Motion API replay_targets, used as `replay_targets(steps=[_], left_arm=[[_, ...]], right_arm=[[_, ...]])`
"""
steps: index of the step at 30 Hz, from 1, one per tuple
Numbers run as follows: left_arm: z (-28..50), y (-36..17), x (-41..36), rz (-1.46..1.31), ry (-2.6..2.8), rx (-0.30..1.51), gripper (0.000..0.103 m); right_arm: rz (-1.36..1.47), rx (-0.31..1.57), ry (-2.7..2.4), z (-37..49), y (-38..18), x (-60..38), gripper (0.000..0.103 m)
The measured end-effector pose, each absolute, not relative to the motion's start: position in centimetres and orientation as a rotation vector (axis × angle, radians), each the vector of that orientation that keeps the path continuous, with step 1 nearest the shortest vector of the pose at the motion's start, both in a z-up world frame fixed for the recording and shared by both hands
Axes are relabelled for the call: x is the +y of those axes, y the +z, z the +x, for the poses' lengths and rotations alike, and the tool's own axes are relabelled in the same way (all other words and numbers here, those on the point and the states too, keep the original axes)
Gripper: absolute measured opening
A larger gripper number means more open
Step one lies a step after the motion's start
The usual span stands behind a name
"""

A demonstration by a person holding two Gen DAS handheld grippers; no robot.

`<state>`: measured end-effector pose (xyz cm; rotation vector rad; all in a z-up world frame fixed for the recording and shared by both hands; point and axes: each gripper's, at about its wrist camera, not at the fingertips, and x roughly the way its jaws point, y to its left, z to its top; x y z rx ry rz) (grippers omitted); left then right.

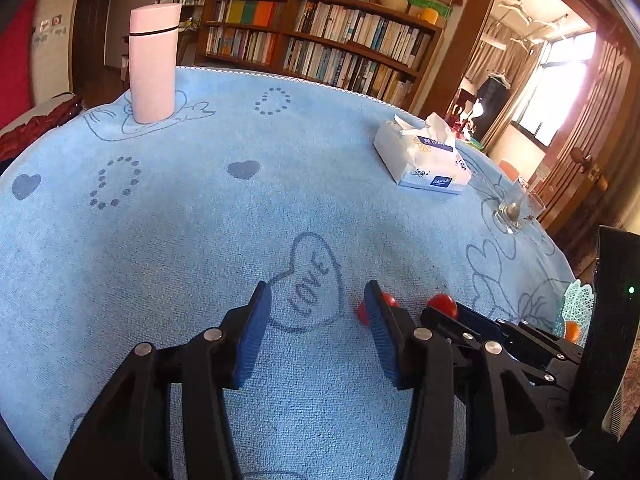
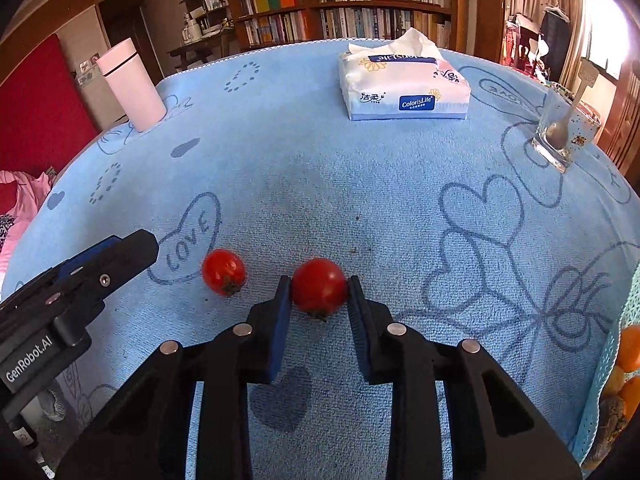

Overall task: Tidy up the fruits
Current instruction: 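Carry the tomato into the mint basket and open the right gripper while the left holds its tomato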

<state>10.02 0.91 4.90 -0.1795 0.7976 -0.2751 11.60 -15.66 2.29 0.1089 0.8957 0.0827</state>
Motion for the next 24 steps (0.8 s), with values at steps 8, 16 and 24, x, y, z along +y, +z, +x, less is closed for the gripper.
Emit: replay_targets(steps=[8, 16, 24], left_arm=[[9.7, 4.2, -1.2, -0.151, -0.327, 0.805, 0.051], [10.3, 2.9, -4.5, -0.064, -0.382, 0.838, 0.053], [11.0, 2.1, -4.9, -0.059, -0.382, 0.867, 0.029]], right_arm=[[0.167, 0.817, 0.034, 7.3, 5.0, -19.9, 0.029], [0.208, 0.733, -0.078, 2.2, 7.7, -25.3, 0.029], [0.243, 0.673, -0.209, -2.4, 9.1, -30.5, 0.029]])
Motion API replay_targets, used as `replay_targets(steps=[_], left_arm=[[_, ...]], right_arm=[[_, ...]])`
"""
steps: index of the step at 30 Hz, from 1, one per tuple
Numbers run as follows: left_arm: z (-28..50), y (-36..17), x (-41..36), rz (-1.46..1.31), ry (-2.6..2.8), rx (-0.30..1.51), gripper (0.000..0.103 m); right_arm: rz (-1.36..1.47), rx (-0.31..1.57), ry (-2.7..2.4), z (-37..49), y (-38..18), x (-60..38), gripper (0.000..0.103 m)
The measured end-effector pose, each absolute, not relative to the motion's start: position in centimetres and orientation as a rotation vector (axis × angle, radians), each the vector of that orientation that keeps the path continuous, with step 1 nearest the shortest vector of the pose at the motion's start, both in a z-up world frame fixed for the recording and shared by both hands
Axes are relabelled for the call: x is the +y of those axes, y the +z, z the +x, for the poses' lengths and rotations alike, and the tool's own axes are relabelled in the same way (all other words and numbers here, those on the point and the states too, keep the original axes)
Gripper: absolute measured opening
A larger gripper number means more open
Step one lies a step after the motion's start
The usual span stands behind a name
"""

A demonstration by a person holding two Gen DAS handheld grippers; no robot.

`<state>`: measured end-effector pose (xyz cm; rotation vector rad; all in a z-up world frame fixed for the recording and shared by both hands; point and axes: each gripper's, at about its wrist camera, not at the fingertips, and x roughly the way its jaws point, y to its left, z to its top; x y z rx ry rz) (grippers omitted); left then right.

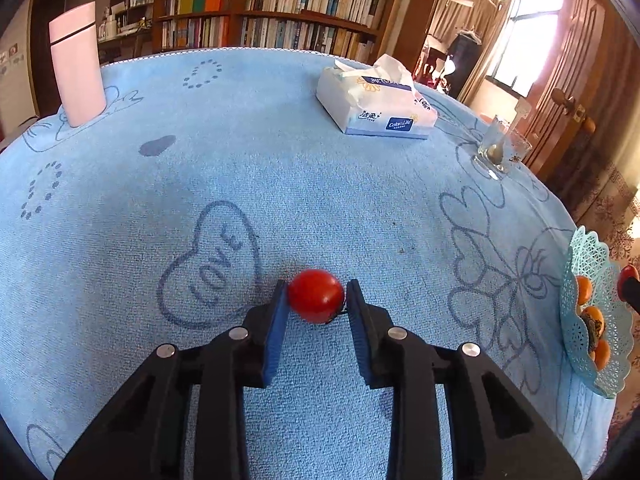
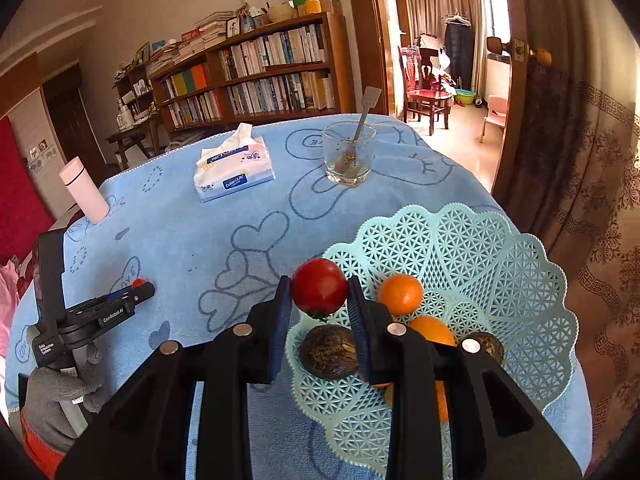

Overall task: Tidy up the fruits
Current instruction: 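Carry the tomato into the mint basket and open the right gripper while the left holds its tomato, then lower the tomato into the mint basket and open the left gripper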

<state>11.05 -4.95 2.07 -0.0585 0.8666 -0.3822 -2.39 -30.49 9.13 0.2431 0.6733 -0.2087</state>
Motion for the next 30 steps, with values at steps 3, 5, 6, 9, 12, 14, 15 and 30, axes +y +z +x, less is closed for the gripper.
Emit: replay_targets(steps=[3, 5, 6, 9, 12, 14, 15, 30], left_arm=[[10.7, 2.3, -4.6, -0.064, -0.381, 0.859, 0.028], [10.4, 2.5, -4.6, -0.062, -0.379, 0.850, 0.028], [10.3, 2.6, -4.5, -0.063, -0.378, 0.847, 0.028], [9.9, 2.8, -4.4, -0.065, -0.379, 0.842, 0.028], [9.5, 3.1, -4.3, -0.066, -0.377, 0.836, 0.028], [9.3, 3.3, -4.3, -0.066, -0.375, 0.829, 0.028], [9.2, 3.5, -4.3, -0.067, -0.375, 0.827, 0.028], [4.6, 7.8, -9.0, 0.020, -0.493, 0.728, 0.028]], right_arm=[[0.265, 0.665, -0.255, -3.7, 9.2, -32.3, 0.029], [0.282, 0.663, -0.280, -4.5, 9.2, -33.4, 0.029], [0.291, 0.662, -0.292, -4.8, 9.1, -33.9, 0.029], [0.307, 0.660, -0.328, -5.5, 9.0, -35.1, 0.029], [0.322, 0.660, -0.354, -6.0, 8.8, -36.0, 0.029], [0.331, 0.657, -0.375, -6.4, 8.7, -36.6, 0.029], [0.338, 0.658, -0.388, -6.6, 8.6, -36.9, 0.030], [0.420, 0.610, -0.482, -11.4, 7.9, -40.7, 0.060]])
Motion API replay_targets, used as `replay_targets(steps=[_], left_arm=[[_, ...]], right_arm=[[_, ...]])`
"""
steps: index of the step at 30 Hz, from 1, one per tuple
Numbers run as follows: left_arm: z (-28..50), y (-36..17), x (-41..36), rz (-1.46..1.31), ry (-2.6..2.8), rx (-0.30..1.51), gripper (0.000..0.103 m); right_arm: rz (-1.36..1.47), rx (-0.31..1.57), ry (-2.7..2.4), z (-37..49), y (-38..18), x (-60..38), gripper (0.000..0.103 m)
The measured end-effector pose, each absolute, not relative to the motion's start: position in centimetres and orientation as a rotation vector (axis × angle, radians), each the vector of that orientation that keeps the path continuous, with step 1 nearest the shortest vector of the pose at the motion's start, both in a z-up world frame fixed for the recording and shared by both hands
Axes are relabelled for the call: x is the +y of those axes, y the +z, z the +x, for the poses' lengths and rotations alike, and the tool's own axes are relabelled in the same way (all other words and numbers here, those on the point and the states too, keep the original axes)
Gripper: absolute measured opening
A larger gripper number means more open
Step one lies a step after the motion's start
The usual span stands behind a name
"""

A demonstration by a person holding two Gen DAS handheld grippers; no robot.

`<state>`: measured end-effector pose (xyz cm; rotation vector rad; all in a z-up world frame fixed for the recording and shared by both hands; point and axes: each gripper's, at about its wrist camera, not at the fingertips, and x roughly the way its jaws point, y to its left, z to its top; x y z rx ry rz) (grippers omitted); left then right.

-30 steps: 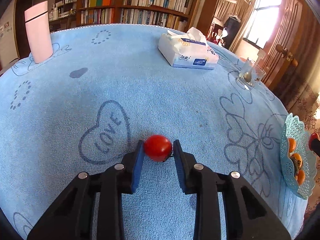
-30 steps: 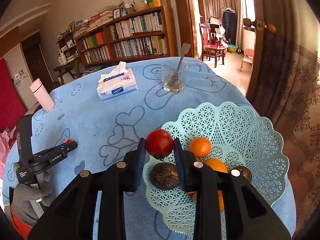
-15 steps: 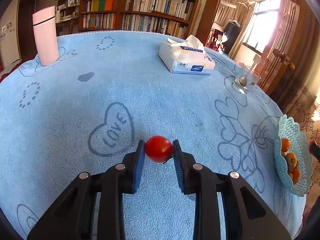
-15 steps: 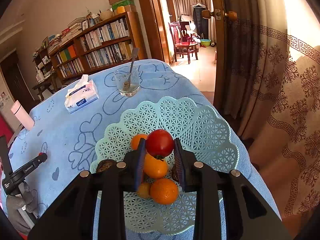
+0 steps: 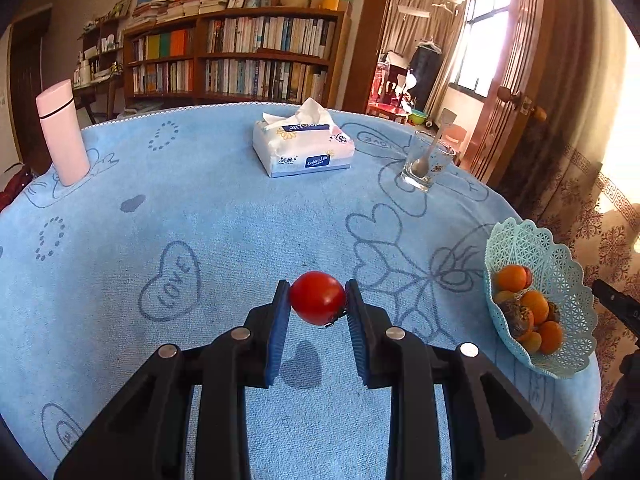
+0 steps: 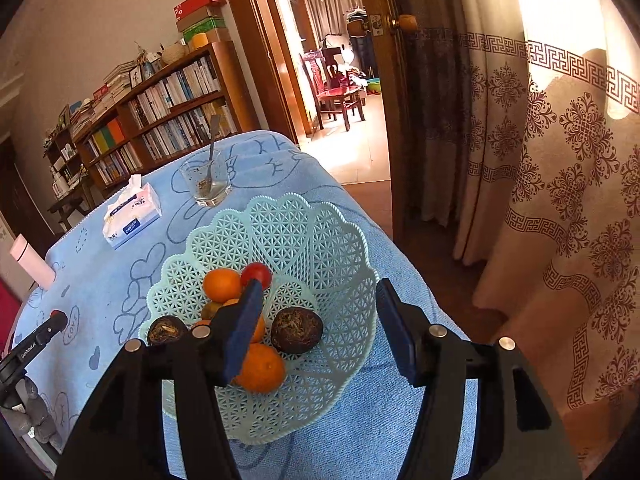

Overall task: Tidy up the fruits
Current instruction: 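Lower the tomato into the mint basket and open the left gripper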

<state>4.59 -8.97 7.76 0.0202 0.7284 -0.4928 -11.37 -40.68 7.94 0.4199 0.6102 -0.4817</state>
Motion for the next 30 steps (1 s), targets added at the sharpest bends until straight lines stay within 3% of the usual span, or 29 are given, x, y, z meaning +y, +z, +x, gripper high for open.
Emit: replay_targets(steps=[25, 26, 27, 30], left_arm=[[-3.9, 8.0, -25.6, 0.191, -0.848, 0.764, 0.030], [-4.0, 8.0, -25.8, 0.193, -0.851, 0.763, 0.034], [-4.1, 8.1, -25.8, 0.195, -0.852, 0.760, 0.048], [-4.1, 8.5, -25.5, 0.193, -0.841, 0.743, 0.054]], right_arm=[[0.387, 0.523, -0.515, -15.5, 7.7, -42.4, 0.063], [0.385, 0.525, -0.512, -15.5, 7.6, -42.4, 0.064], [0.383, 0.525, -0.511, -15.6, 7.7, -42.4, 0.064], [0.374, 0.514, -0.509, -15.8, 7.9, -42.4, 0.076]])
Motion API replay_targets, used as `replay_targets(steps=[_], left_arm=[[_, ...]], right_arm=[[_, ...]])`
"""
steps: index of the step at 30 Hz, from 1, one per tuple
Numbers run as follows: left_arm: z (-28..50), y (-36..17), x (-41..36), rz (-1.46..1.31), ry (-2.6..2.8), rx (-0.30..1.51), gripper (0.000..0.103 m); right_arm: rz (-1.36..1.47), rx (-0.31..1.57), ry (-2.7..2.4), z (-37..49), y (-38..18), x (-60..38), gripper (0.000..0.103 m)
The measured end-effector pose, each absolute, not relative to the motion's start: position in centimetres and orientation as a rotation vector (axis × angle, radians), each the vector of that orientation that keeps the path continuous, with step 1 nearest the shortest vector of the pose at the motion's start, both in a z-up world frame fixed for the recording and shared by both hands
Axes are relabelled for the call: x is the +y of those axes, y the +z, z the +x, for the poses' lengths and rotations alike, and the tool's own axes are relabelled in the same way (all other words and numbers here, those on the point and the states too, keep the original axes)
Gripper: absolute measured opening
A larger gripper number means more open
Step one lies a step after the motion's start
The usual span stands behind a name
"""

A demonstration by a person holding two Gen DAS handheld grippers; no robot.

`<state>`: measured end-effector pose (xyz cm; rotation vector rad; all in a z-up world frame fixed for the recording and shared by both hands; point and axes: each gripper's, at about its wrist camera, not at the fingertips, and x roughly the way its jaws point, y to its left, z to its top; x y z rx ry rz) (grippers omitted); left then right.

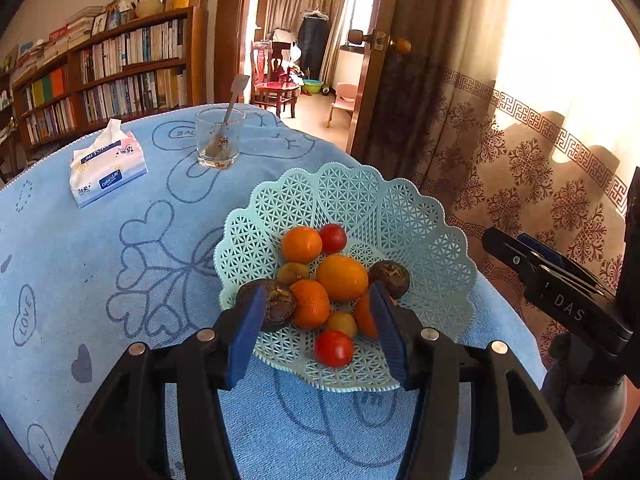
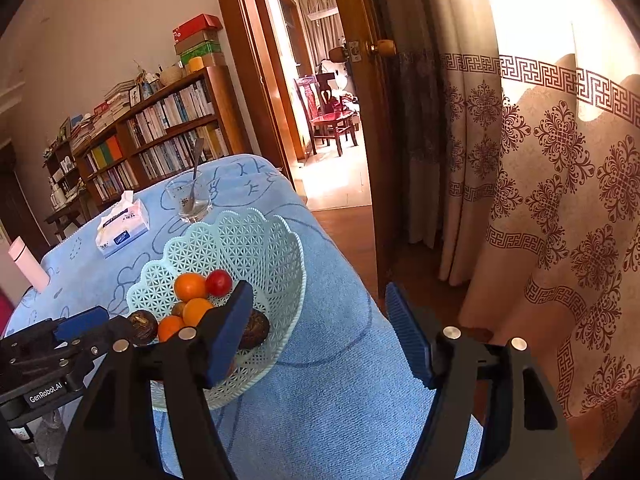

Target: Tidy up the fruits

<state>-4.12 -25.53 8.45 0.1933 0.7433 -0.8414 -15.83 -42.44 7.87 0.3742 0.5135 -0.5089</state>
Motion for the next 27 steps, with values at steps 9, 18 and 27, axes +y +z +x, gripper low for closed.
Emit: replay_targets(steps=[9, 18, 27], left_arm=[[-3.7, 10.5, -22.4, 0.231, -0.639, 0.580, 0.092], [-5.2, 10.6, -20.9, 0.329, -0.479, 0.467, 0.096], [-5.8, 10.3, -19.4, 0.312, -0.429, 0.472, 0.098]], right_arm=[[0.301, 0.496, -0.497, -16.0, 8.7, -40.7, 0.092], [0.149, 0.545, -0.445, -14.9, 7.2, -35.7, 0.100], [0.082, 0.541, -0.432, -14.5, 7.2, -33.3, 0.100]])
